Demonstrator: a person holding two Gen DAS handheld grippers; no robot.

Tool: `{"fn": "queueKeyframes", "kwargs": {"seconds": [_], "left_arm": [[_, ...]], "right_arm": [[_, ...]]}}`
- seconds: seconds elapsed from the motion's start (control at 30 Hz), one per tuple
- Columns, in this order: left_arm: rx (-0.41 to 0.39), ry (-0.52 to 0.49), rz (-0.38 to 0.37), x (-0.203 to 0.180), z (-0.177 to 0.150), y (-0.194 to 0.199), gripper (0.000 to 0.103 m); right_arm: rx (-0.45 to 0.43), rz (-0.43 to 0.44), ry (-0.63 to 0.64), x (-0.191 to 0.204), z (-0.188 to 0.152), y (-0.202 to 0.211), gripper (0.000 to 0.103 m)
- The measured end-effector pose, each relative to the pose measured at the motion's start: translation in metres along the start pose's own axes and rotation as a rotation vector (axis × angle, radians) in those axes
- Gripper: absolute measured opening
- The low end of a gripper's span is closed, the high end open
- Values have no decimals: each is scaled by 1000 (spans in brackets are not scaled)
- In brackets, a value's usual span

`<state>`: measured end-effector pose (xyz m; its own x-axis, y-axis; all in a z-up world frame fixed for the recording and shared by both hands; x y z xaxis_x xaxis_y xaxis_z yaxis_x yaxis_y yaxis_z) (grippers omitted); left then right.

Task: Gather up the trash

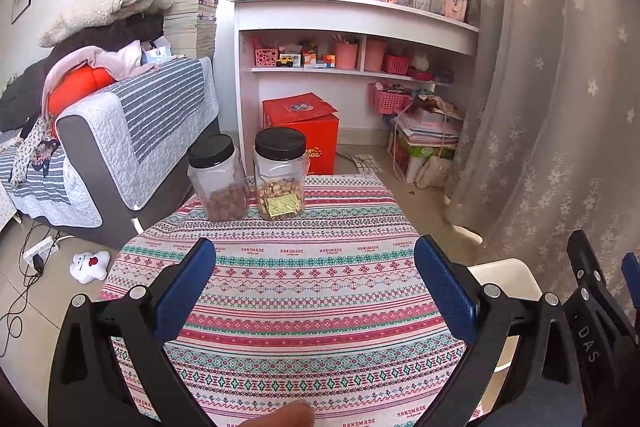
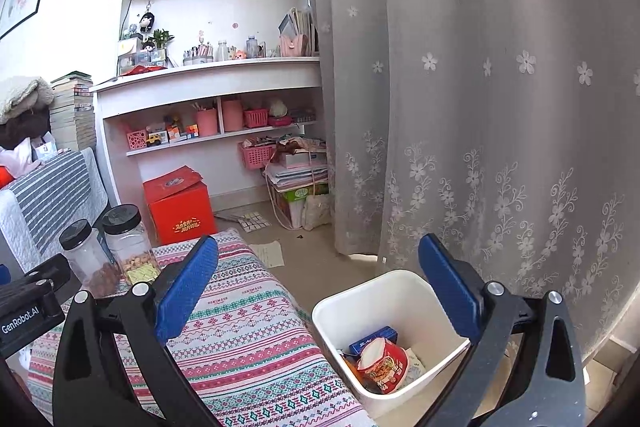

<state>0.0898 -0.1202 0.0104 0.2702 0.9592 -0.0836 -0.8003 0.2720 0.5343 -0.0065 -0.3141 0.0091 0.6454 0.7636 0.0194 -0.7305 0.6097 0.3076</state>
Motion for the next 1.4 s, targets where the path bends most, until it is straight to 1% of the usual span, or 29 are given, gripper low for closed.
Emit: {"fn": "queueKeyframes", "kwargs": {"seconds": [0.57, 0.67, 1.1, 1.13, 1.2, 1.27, 1.4], "left_arm": [[39, 8, -26, -11, -4, -12, 96], [39, 4, -26, -11, -4, -14, 96], [35, -3, -35, -14, -6, -18, 96], [32, -4, -38, -14, -7, -18, 96], [22, -9, -47, -16, -7, -17, 89], [12, -17, -55, -18, -6, -16, 86], [6, -18, -67, -20, -6, -15, 86]], "right_arm": [[20, -9, 5, -5, -5, -4, 96], [16, -13, 5, -3, -4, -3, 96], [51, -28, -1, -2, -9, -7, 96], [50, -28, -1, -2, -9, -7, 96], [47, -30, -1, -3, -8, -7, 96], [45, -32, -1, -3, -8, -7, 96], [45, -37, -3, -4, -8, -7, 96]]}}
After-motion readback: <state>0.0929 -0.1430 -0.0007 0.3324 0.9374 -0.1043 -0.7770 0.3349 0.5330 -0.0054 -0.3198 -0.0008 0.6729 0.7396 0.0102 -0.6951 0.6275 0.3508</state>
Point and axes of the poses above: each gripper's, at about its wrist camera, not at the fingertips, and y roughly against the way its jaws point, x to its left, z to its top, the point moved 5 cm from there along -y, roughly the way its jaws point, and after that the axes turned 4 degrees about -z, right-handed, at the moved point
